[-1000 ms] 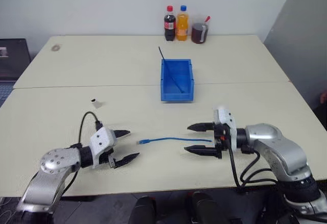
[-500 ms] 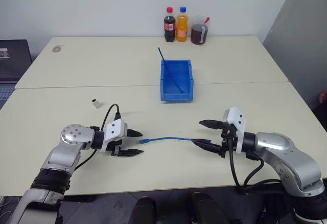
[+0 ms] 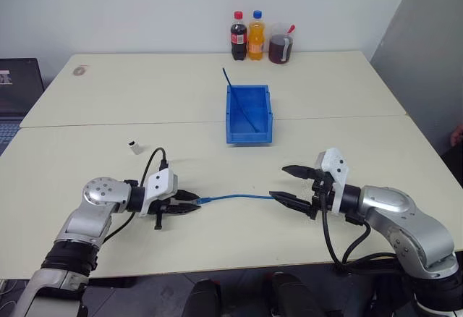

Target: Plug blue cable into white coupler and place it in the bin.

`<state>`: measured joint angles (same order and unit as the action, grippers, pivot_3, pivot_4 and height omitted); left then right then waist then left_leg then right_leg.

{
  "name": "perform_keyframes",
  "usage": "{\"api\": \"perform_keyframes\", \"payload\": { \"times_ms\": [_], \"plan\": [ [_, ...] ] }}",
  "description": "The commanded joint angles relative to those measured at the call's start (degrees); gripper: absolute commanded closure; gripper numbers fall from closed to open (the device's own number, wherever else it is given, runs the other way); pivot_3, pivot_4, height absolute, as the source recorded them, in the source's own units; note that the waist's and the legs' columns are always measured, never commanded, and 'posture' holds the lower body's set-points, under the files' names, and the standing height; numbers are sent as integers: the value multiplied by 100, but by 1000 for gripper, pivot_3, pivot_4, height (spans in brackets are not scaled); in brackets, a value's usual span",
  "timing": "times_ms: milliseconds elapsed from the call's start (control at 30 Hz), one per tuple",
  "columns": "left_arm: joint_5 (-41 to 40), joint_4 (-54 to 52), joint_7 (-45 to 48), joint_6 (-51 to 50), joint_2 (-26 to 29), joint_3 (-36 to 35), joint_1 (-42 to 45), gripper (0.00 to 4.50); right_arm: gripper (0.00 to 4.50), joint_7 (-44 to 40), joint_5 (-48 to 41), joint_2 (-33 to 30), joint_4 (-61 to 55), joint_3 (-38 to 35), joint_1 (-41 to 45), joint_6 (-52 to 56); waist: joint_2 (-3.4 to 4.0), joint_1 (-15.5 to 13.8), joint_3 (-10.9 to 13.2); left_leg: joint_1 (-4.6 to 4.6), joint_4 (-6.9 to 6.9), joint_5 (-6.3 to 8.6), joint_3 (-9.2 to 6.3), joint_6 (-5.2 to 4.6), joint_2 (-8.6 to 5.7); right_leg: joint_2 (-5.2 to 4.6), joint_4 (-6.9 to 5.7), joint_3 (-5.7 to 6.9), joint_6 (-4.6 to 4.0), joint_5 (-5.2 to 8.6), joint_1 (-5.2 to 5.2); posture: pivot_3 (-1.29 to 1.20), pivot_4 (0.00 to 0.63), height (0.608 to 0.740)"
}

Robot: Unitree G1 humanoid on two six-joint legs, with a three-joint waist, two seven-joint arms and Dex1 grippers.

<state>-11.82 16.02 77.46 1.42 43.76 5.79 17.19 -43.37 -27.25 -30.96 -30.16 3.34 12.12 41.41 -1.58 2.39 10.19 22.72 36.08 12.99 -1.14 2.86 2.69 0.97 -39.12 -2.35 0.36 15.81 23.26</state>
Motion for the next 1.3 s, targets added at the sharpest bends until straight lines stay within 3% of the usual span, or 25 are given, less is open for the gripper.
{"api": "perform_keyframes", "payload": {
  "times_ms": [33,100,267,433,700,900,1300],
  "plan": [
    [-81,-484,-215,-802,48,28,-234,4199,594,26,-194,91,-23,-44,171,-49,0,-1,0,0,0,0,0,0,0,0,0,-1,0,0,0,0,150,740],
    [-461,-921,-431,-1740,-18,-95,-159,4219,594,24,-298,120,-3,-61,231,32,0,-12,1,5,0,0,-4,0,0,0,3,-1,0,0,0,0,150,740],
    [-2600,-2075,-1239,-5225,-393,-852,546,4219,594,-22,-1160,222,113,-260,539,854,-16,-62,10,21,11,0,-20,0,-1,-1,3,12,2,-1,2,0,150,740],
    [-4274,-2464,-2310,-7114,-1043,-1782,873,4219,594,-9,-2213,250,366,-465,775,1891,-18,-46,10,24,16,0,-21,0,-3,-2,8,13,4,0,0,0,150,740],
    [-5287,-3011,-3006,-7862,-1449,-1965,504,4219,594,899,-4036,999,1726,-1365,1812,3211,-17,55,11,14,14,0,-24,0,-1,-1,-7,6,4,0,1,0,150,740],
    [-5585,-2974,-3353,-7841,-1595,-1985,500,4219,594,1483,-4922,1201,1683,-1388,1960,3660,-17,21,10,20,14,0,-23,0,-3,-1,1,6,4,0,0,0,150,740],
    [-5990,-2978,-3786,-7713,-1668,-2005,486,4219,594,1712,-4860,1185,1610,-1033,1802,3462,-17,-4,10,20,13,0,-19,0,-5,-3,5,3,5,1,1,0,150,740]
  ]
}}
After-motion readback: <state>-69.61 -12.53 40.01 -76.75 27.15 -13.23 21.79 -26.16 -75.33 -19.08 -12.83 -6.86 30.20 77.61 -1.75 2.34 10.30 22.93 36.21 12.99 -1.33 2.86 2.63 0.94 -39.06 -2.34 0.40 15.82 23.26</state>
